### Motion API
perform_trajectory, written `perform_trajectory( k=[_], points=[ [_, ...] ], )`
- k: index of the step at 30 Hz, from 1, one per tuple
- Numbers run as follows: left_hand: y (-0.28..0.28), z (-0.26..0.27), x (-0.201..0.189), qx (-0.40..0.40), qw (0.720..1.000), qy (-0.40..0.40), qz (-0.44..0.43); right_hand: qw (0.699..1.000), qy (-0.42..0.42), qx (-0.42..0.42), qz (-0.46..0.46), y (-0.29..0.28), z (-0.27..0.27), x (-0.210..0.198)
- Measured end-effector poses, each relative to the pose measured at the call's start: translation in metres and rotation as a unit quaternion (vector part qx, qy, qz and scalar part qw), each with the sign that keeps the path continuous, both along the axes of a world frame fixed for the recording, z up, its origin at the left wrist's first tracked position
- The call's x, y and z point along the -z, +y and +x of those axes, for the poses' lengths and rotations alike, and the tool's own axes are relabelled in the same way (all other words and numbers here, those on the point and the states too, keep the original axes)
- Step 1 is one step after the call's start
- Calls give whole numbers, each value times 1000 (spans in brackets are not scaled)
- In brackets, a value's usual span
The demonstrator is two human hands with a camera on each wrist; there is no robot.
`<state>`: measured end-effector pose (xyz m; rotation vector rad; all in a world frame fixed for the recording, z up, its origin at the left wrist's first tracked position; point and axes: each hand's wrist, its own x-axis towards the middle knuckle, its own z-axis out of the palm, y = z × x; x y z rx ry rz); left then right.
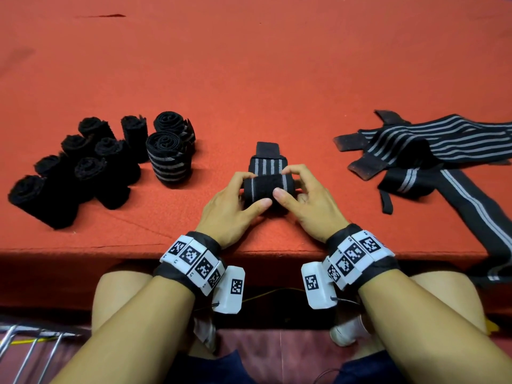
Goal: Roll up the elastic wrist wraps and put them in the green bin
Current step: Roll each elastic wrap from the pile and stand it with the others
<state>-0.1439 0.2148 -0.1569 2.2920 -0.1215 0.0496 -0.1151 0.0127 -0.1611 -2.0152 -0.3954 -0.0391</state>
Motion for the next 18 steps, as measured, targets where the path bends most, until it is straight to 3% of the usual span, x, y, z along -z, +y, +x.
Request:
perform_trajectory(
  k=[10, 18],
  points=[
    [1, 3, 4, -10, 999, -11, -31, 999, 4, 46, -22, 2, 6, 3],
    [0, 2, 4, -39, 998, -3, -54, 997, 19, 22, 78, 2, 3, 6]
  ],
)
